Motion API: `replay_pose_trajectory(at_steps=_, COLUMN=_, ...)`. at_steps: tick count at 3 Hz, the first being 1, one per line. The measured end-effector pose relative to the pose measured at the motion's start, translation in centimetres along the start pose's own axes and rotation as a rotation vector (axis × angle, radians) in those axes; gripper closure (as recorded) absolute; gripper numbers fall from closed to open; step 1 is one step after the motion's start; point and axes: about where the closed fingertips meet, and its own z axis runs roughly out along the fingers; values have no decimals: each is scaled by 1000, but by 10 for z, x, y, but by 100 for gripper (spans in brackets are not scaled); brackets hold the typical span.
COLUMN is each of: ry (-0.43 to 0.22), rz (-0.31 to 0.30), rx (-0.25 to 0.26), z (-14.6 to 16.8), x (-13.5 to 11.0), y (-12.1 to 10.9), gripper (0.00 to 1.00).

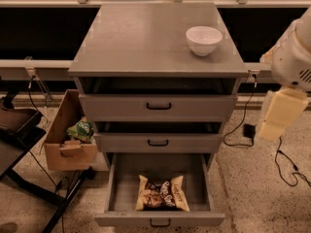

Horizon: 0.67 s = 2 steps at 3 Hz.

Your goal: Pick brown chip bag from bottom drawer and place on counter

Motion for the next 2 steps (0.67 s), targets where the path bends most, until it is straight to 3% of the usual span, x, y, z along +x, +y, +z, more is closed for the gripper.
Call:
replay_pose_trajectory(at_steps=1, ry=49, rz=54, rx=29, z=62, x=-14, y=33, gripper=0)
replay_pose_trajectory(at_steps=2, ry=127, rz=72, rx=16, z=139, x=-7, y=67, gripper=0)
